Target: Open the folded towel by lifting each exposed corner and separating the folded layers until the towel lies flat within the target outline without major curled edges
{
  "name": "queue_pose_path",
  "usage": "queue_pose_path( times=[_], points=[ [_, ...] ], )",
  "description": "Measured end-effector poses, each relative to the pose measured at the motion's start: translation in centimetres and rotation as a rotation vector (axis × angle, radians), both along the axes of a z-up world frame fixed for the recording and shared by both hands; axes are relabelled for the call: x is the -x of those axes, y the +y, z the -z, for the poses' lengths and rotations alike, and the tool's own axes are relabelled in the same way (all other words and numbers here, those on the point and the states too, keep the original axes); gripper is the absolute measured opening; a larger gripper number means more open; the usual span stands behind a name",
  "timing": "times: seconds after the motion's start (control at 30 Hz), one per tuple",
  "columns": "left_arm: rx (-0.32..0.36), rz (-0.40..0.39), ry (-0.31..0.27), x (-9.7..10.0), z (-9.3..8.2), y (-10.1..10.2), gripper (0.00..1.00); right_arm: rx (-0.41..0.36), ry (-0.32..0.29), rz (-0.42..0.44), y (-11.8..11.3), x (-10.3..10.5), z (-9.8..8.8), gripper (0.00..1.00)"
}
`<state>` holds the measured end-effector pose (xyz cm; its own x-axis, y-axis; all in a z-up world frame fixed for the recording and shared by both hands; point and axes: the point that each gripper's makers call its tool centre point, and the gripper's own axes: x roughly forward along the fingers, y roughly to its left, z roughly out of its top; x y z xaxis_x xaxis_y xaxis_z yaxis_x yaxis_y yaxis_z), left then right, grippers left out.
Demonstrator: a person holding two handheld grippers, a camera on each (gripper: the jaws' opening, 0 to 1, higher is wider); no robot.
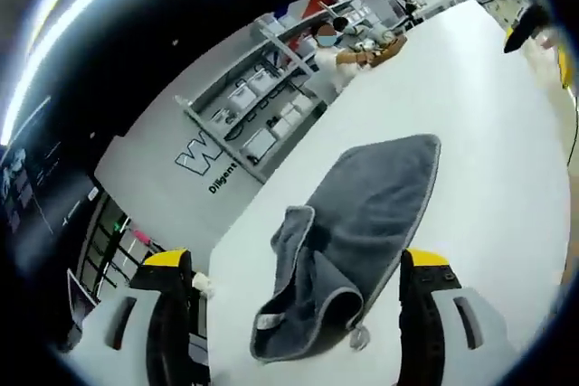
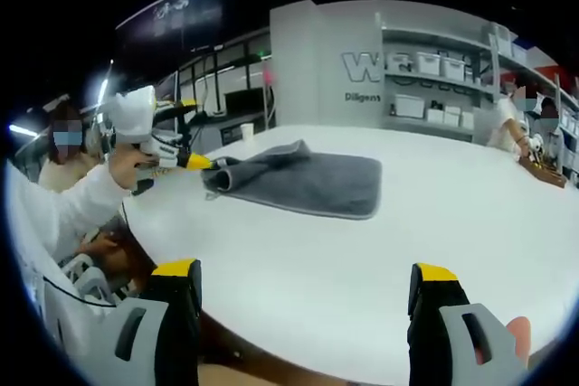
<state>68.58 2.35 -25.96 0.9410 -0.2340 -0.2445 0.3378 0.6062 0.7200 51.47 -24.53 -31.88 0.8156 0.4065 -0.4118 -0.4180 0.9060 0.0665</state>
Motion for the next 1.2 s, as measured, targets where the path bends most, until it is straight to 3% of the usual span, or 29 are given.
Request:
queue_pose_path(
  times=[0.1, 0.3, 0.5, 0.67, 0.8, 0.97, 1.03, 1.2],
  points=[
    [-0.016, 0.021, -0.016, -1.2, 0.4, -1.0, 0.9, -0.002, -0.004, 0.005, -0.2, 0.0, -0.2, 0.95],
    [-0.148, 0.046, -0.122, -4.0, 0.7, -2.9, 0.86, -0.008, -0.012, 0.014, -0.5, 0.2, -0.3, 0.95],
    [-0.195, 0.073, -0.146, -6.9, 2.2, -4.3, 0.81, -0.013, -0.018, 0.019, -0.7, 0.3, -0.5, 0.95],
    [-0.212, 0.046, -0.1, -10.2, 4.0, -3.9, 0.8, -0.015, -0.021, 0.023, -1.0, 0.3, -0.6, 0.95],
    [-0.131, -0.002, 0.017, -12.7, 6.1, -3.4, 0.78, -0.017, -0.023, 0.026, -1.1, 0.3, -0.7, 0.95],
    [-0.124, -0.036, 0.051, -15.4, 6.8, -3.1, 0.75, -0.019, -0.028, 0.033, -1.4, 0.4, -0.8, 0.95],
    [-0.067, -0.043, 0.107, -16.1, 7.6, -3.2, 0.72, -0.019, -0.029, 0.037, -1.5, 0.4, -0.8, 0.95],
    [-0.071, -0.04, 0.117, -18.0, 8.1, -3.2, 0.6, -0.02, -0.026, 0.036, -1.5, 0.3, -0.7, 0.95]
  ],
)
